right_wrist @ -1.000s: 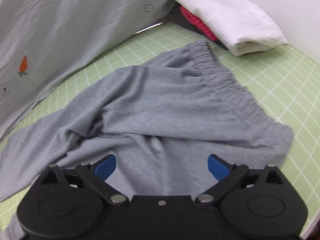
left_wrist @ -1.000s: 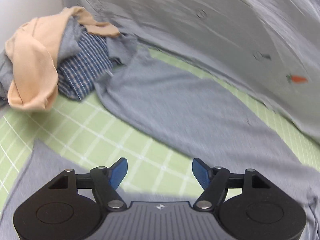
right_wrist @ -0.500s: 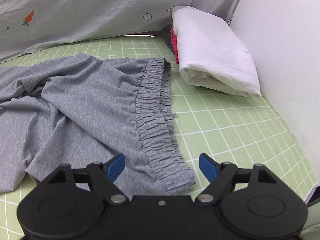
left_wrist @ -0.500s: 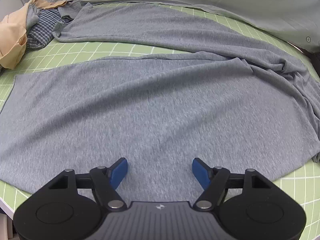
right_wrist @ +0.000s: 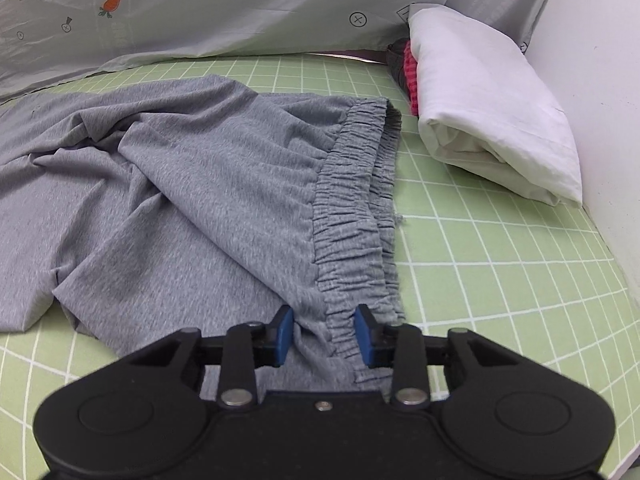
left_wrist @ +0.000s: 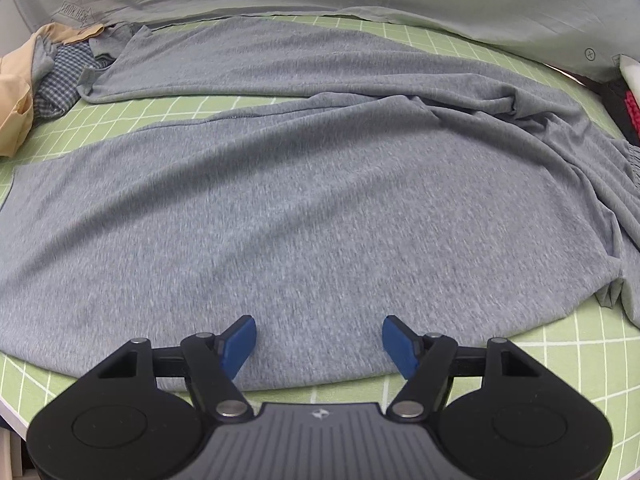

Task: Fold clothes

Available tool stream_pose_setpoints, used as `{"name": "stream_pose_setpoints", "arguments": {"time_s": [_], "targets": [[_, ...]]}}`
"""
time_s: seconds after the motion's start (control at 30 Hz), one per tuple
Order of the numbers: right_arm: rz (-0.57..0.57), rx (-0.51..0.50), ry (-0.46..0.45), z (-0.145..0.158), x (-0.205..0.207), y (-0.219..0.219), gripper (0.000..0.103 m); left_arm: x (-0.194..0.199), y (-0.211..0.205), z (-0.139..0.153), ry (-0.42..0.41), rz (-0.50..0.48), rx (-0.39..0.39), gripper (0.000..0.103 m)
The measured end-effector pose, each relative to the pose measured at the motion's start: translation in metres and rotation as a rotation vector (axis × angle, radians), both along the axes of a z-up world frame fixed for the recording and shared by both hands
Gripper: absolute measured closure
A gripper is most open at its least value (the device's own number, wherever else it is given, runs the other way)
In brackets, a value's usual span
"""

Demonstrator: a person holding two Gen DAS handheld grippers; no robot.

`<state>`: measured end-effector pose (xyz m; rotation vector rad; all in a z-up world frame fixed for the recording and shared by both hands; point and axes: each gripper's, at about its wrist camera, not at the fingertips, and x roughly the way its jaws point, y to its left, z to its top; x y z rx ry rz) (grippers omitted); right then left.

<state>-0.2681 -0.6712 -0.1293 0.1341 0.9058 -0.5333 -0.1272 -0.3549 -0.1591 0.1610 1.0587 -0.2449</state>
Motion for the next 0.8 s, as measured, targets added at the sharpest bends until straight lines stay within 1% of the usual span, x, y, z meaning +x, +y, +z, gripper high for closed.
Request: {"name": "stream_pose_setpoints", "arguments": {"time_s": [0.03, 0.07, 0.1, 0.13, 0.17, 0.3, 0.43, 0.5, 0.53, 0.6, 0.7, 0.73, 0.77, 0.8], "targets": [[0.002, 0.001, -0.008, 0.001, -0.002, -0.001, 0.086, -0.001, 0.000, 0.000, -0.011, 0.008, -0.003, 0.039], [0.004, 0.003, -0.017, 0.003, -0.004, -0.003, 0.096, -0.002, 0.000, 0.000, -0.022, 0.013, -0.008, 0.052], [0.006, 0.004, -0.025, 0.004, -0.006, -0.004, 0.102, -0.003, 0.000, 0.002, -0.033, 0.012, -0.016, 0.075], [0.007, 0.002, -0.034, 0.006, -0.009, -0.005, 0.102, -0.004, 0.000, 0.003, -0.041, 0.013, -0.024, 0.092], [0.007, -0.008, -0.044, 0.008, -0.012, -0.005, 0.102, -0.004, 0.000, 0.003, -0.039, 0.022, -0.033, 0.103], [-0.035, -0.021, -0.100, 0.026, -0.029, -0.015, 0.103, -0.003, 0.007, 0.004, -0.030, 0.069, -0.066, 0.103], [-0.102, -0.031, -0.169, 0.056, -0.054, -0.032, 0.103, -0.020, 0.030, 0.027, -0.063, 0.142, -0.068, 0.103], [-0.126, -0.026, -0.190, 0.069, -0.071, -0.038, 0.103, -0.033, 0.048, 0.040, -0.060, 0.185, -0.079, 0.103], [-0.134, -0.020, -0.188, 0.072, -0.078, -0.040, 0.103, -0.039, 0.056, 0.044, -0.054, 0.209, -0.084, 0.103], [-0.142, 0.008, -0.141, 0.063, -0.088, -0.044, 0.103, -0.049, 0.069, 0.036, -0.009, 0.259, -0.090, 0.103], [-0.155, 0.123, -0.029, 0.029, -0.093, -0.050, 0.101, -0.052, 0.074, 0.016, 0.079, 0.272, -0.102, 0.101], [-0.169, 0.154, -0.019, 0.024, -0.093, -0.052, 0.101, -0.051, 0.073, 0.016, 0.086, 0.283, -0.100, 0.101], [-0.177, 0.161, -0.035, 0.024, -0.094, -0.051, 0.090, -0.051, 0.071, 0.019, 0.076, 0.284, -0.105, 0.098], [-0.170, 0.153, -0.058, 0.027, -0.092, -0.049, 0.071, -0.049, 0.069, 0.025, 0.056, 0.282, -0.115, 0.085]]}}
